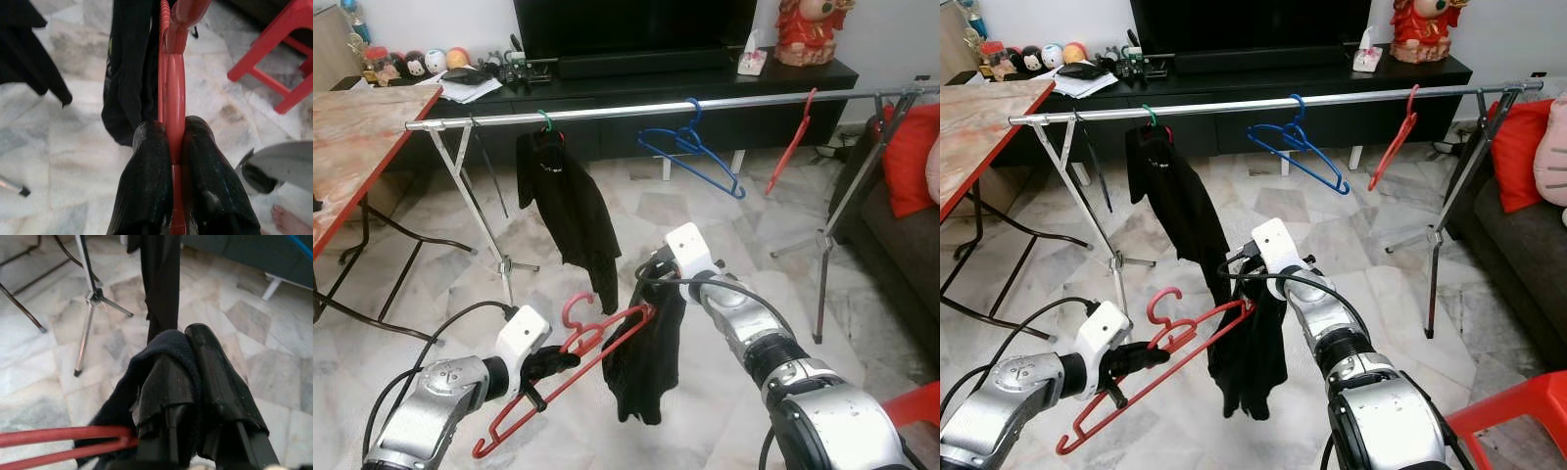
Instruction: Hang hanger
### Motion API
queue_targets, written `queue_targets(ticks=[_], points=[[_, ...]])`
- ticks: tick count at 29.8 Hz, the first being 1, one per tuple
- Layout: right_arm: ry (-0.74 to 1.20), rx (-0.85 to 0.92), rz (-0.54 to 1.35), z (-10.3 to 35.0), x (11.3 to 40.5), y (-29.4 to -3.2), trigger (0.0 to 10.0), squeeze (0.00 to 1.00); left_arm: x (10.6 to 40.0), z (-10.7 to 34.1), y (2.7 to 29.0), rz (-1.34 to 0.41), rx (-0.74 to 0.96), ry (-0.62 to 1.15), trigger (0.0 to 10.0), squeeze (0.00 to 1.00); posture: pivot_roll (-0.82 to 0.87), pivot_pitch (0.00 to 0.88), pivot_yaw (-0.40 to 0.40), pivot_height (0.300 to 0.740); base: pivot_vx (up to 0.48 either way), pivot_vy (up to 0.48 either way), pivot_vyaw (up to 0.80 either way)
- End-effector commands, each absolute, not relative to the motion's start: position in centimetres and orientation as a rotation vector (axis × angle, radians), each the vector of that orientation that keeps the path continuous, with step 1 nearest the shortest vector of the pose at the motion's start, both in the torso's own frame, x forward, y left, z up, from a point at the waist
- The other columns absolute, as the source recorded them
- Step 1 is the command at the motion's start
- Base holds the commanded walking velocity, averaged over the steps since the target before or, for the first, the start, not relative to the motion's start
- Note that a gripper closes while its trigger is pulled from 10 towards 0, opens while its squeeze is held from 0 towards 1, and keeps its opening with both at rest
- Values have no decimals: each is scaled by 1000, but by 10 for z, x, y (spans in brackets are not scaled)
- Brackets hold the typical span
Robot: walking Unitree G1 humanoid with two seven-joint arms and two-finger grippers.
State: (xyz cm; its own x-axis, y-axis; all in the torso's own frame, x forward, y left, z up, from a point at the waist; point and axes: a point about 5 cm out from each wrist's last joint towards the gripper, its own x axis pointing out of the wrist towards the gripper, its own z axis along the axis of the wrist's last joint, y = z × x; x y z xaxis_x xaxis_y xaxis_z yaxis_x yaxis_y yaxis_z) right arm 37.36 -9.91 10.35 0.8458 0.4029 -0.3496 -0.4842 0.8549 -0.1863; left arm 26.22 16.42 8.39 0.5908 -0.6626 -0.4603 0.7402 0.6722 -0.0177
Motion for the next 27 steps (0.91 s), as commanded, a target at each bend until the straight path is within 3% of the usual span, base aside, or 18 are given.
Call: queue_targets(ticks=[1, 13, 19, 27], points=[[247, -268, 513, 120, 378, -89, 10000, 0, 267, 88, 166, -807, 189, 434, 10000, 0, -50, 0, 60, 740, 0, 0, 0], [251, -270, 563, 120, 374, -84, 10000, 0, 275, 90, 159, -802, 198, 420, 10000, 0, -53, 0, 62, 740, 0, 0, 0], [240, -256, 574, 125, 373, -82, 10000, 0, 286, 80, 162, -669, 259, 440, 10000, 0, -58, 0, 66, 740, 0, 0, 0], [211, -251, 627, 133, 369, -72, 10000, 0, 283, 82, 157, -731, 221, 421, 10000, 0, -56, 0, 68, 740, 0, 0, 0]])
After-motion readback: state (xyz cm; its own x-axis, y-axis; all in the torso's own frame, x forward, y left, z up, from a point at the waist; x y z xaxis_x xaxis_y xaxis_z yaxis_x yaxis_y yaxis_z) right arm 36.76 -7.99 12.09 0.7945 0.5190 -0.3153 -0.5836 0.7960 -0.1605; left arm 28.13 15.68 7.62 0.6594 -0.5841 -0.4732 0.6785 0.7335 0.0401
